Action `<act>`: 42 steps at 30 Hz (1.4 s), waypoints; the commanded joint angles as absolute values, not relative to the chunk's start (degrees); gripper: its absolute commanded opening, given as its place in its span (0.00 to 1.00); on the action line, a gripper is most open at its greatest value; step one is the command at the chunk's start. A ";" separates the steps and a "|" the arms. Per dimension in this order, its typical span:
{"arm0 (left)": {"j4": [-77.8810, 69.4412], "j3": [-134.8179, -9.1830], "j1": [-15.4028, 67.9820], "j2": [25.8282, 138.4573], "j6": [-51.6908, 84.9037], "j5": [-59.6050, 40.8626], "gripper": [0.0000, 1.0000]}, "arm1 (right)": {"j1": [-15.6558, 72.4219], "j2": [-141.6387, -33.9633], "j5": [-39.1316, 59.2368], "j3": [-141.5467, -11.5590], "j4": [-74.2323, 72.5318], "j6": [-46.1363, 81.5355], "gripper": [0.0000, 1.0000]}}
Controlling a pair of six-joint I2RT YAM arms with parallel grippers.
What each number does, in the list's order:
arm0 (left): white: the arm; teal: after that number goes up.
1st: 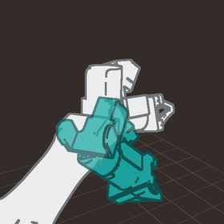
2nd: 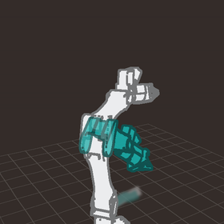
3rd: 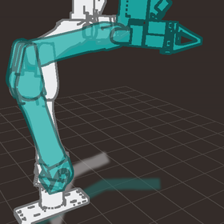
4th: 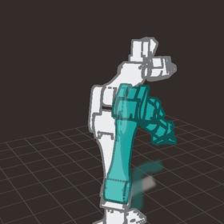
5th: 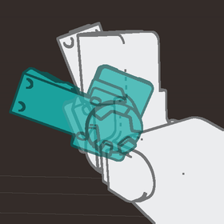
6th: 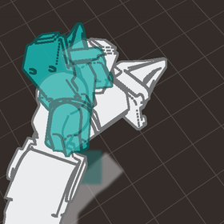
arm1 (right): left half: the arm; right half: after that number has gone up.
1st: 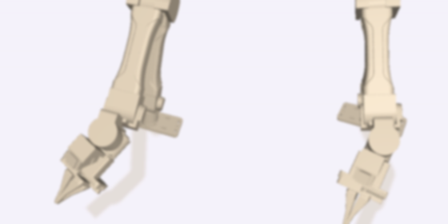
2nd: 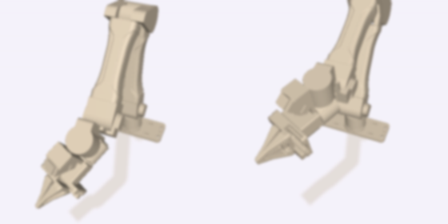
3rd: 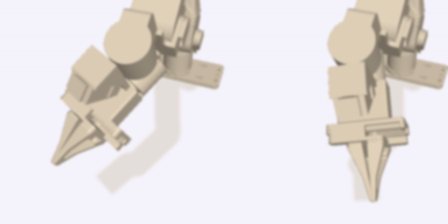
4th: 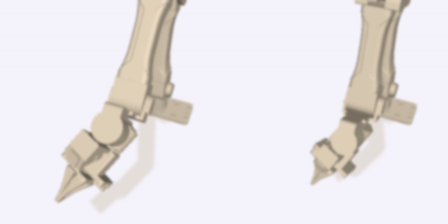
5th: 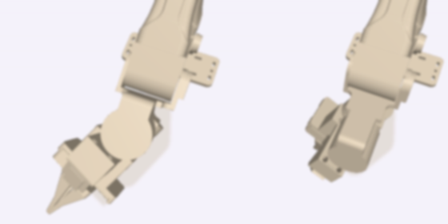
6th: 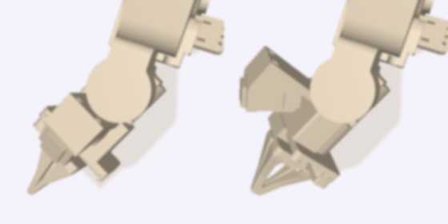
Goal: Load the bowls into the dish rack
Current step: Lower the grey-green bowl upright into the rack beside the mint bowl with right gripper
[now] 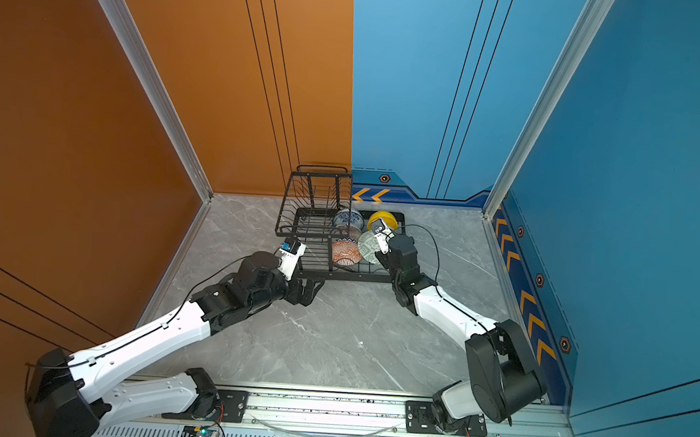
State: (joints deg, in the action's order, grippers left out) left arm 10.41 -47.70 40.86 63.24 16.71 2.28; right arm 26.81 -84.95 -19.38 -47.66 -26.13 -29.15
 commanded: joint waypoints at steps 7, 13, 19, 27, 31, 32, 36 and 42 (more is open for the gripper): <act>12.48 -46.48 39.98 61.96 16.35 1.62 0.98 | 25.69 -93.24 -21.50 -44.54 -49.45 -47.22 0.00; 13.01 -46.58 39.57 61.98 16.19 1.49 0.98 | 24.18 -97.80 -20.21 -44.47 -55.55 -52.52 0.00; 13.41 -46.64 39.13 61.96 16.08 1.32 0.98 | 23.84 -102.91 -20.21 -45.42 -61.43 -59.70 0.00; 13.96 -46.71 38.86 61.88 16.18 1.22 0.98 | 23.41 -108.17 -18.88 -46.26 -70.72 -64.15 0.00; 14.06 -46.59 38.84 61.31 16.30 1.81 0.98 | 22.86 -108.41 -16.34 -46.23 -70.15 -63.56 0.00; 14.09 -46.54 38.79 61.22 16.39 1.91 0.98 | 22.70 -108.46 -15.91 -46.27 -70.07 -63.55 0.00; 14.08 -46.24 38.84 61.00 16.52 2.07 0.98 | 22.11 -108.80 -13.86 -46.38 -68.15 -63.73 0.00; 14.04 -46.21 38.84 61.27 16.57 1.76 0.98 | 21.61 -109.86 -12.58 -46.32 -66.57 -64.00 0.00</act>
